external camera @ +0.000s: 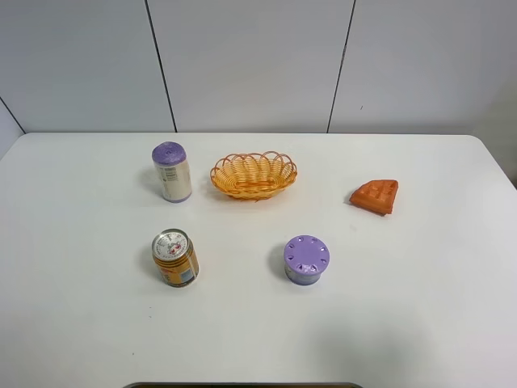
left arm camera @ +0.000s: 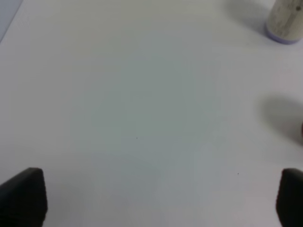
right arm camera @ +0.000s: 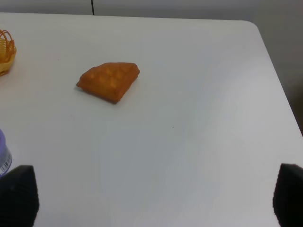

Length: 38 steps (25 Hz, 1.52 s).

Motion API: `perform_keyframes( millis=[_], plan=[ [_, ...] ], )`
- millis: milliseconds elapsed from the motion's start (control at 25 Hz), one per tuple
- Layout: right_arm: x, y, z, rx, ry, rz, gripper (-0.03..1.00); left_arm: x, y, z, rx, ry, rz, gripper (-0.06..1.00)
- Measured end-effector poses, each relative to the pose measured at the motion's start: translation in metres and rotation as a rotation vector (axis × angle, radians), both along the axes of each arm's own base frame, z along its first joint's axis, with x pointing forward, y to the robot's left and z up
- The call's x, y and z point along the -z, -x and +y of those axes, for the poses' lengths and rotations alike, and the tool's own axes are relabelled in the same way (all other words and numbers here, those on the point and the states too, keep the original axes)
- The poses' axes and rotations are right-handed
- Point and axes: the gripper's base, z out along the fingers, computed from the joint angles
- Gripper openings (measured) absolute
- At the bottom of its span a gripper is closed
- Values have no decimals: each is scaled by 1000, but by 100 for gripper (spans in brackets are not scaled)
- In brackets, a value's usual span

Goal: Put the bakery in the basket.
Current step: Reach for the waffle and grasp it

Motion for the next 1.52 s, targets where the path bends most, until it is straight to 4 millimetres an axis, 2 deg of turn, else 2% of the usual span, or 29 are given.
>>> perform_keyframes(
  millis=[1040,1120,1360,1520],
  plan=[
    [-1,-2,0,1,1,13,99,0,0,0,0,0,0,99],
    [-9,-7,0,2,3,33,99,0,0,0,0,0,0,99],
    [-51,-20,-4,9,75,40,99,0,0,0,0,0,0,99],
    [-73,-37,-4,-12,125,73,99,0,0,0,0,0,0,99]
  ],
)
